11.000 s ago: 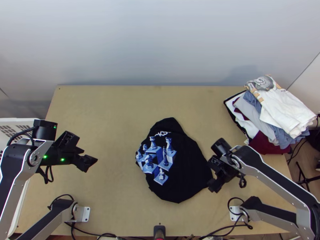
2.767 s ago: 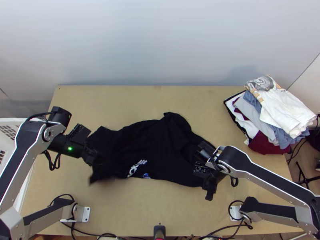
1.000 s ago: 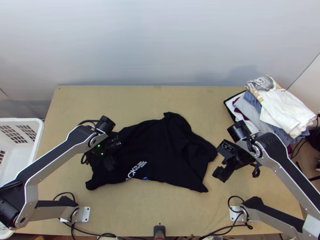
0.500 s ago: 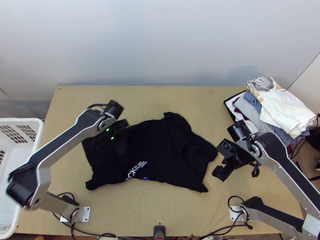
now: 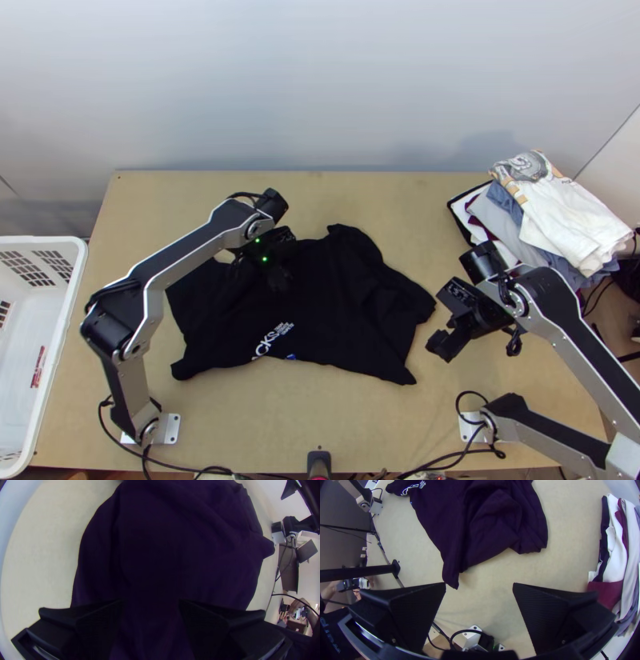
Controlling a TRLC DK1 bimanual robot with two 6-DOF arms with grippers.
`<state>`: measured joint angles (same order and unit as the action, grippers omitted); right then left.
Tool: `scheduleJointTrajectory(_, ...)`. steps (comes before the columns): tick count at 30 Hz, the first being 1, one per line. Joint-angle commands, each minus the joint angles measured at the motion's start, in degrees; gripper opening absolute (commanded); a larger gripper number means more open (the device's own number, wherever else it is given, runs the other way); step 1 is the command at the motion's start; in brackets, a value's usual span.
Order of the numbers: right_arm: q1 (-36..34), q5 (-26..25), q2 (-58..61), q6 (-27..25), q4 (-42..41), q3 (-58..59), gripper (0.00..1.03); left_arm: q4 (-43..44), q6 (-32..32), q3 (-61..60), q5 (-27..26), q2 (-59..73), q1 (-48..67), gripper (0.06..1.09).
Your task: Fold the t-shirt
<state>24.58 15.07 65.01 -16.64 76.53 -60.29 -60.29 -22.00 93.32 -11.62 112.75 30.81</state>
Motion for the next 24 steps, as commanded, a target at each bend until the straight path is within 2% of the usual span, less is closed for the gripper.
scheduleJointTrajectory(1,-0.67,0.13,-0.68,0.21,0.02,0.61,0.93,2.11,0.73,0.72,-0.42,4.23,-0.92,0.84)
scheduleJointTrajectory(8,-0.67,0.13,-0.15,0.21,-0.07,0.53,0.93,5.18,1.26,-0.15,0.45,5.02,-1.19,0.84)
scheduleJointTrajectory(9,-0.67,0.13,-0.15,0.21,-0.07,0.61,0.92,5.27,1.43,-0.15,0.45,5.02,-1.19,0.8)
scheduleJointTrajectory(10,-0.67,0.13,-0.15,0.21,0.02,0.7,0.92,5.36,1.52,-0.07,0.19,5.11,-1.01,0.7)
scheduleJointTrajectory(12,-0.67,0.13,-0.06,0.21,0.02,0.79,0.92,5.45,2.4,-0.07,-0.95,5.02,-0.92,0.58)
scheduleJointTrajectory(14,-0.67,0.13,-0.06,0.21,-0.07,0.97,0.92,5.54,3.98,-0.07,-2.53,4.58,-1.01,0.22)
scheduleJointTrajectory(15,-0.67,0.05,-0.06,0.21,-0.07,1.05,0.92,5.62,5.48,0.02,-2.53,4.32,-1.19,0.09)
scheduleJointTrajectory(20,-0.85,0.05,-0.15,0.21,-0.07,2.46,0.92,5.45,8.2,-1.03,-8.33,1.42,-2.42,0.1)
scheduleJointTrajectory(24,-0.94,-0.13,-0.15,0.21,-0.51,2.37,0.92,4.57,8.9,-0.51,-10.0,-2.18,-3.74,0.1)
